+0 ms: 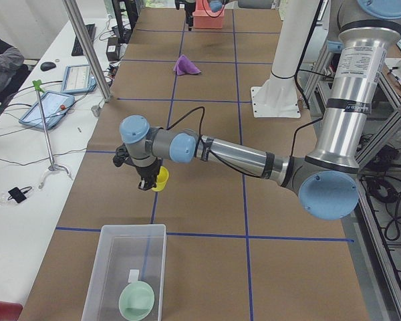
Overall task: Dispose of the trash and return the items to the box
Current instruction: 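Carry the yellow cup into the clear bin beside the bowl, release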
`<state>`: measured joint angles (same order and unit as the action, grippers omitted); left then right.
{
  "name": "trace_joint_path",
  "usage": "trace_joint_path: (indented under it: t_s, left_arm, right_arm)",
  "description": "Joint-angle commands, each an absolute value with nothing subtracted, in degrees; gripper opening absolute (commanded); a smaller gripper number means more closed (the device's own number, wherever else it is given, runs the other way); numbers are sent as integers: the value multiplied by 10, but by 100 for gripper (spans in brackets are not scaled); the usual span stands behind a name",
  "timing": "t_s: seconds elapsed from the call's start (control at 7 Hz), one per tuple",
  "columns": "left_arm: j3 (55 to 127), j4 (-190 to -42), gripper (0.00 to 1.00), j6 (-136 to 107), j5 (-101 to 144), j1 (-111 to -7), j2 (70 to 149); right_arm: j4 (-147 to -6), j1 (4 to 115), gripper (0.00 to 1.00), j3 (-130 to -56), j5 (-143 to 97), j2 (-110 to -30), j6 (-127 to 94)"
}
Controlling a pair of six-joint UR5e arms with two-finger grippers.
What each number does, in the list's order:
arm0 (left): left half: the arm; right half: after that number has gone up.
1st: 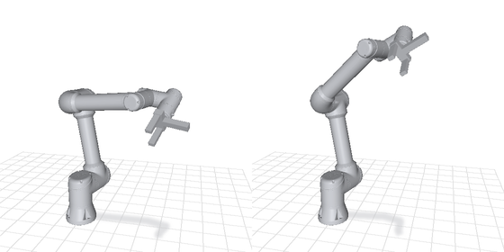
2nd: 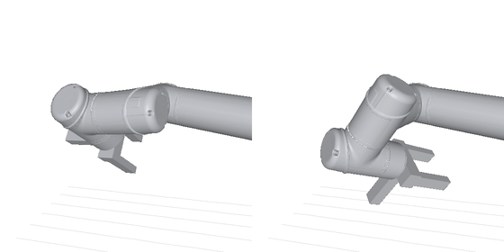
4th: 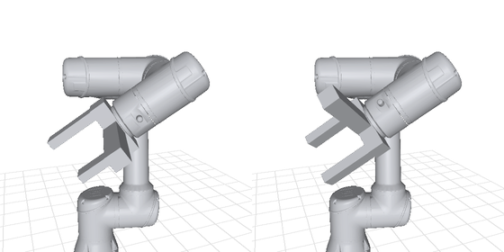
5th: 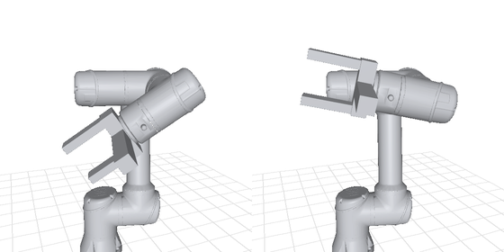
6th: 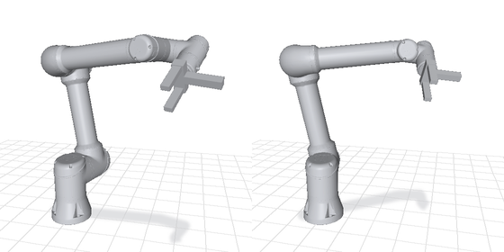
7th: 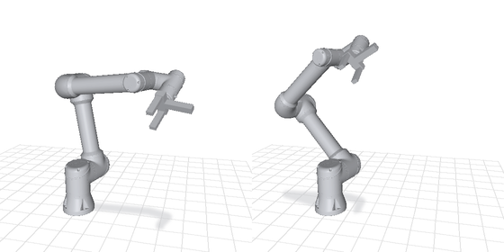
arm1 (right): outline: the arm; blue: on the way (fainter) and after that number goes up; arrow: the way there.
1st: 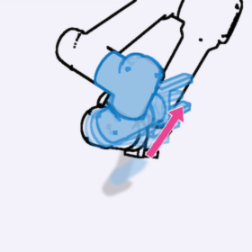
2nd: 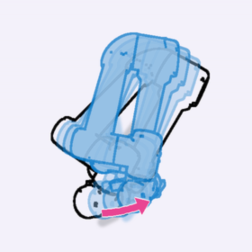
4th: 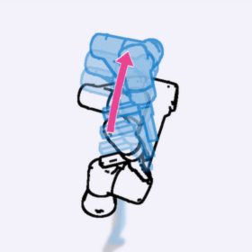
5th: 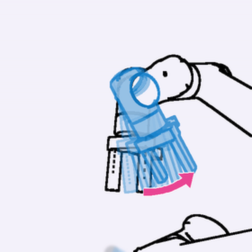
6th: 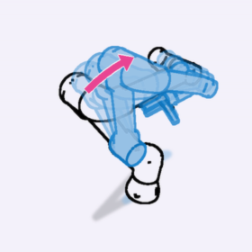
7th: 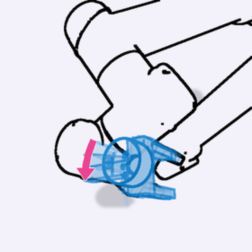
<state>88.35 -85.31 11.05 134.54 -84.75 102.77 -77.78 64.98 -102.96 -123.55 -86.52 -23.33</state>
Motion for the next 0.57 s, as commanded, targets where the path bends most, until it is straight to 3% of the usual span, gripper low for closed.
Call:
trace_joint_path:
  t_s: [0.0, 0.43]
  left_arm:
    - [701, -854, 0, 253, 1325, -911, 1111]
    - [503, -1027, 0, 243, 1325, -904, 1144]
  right_arm:
    - [-777, 649, 100, -1028, -1234, -865, -234]
    - [-777, 645, 100, -1024, -1223, -863, -234]
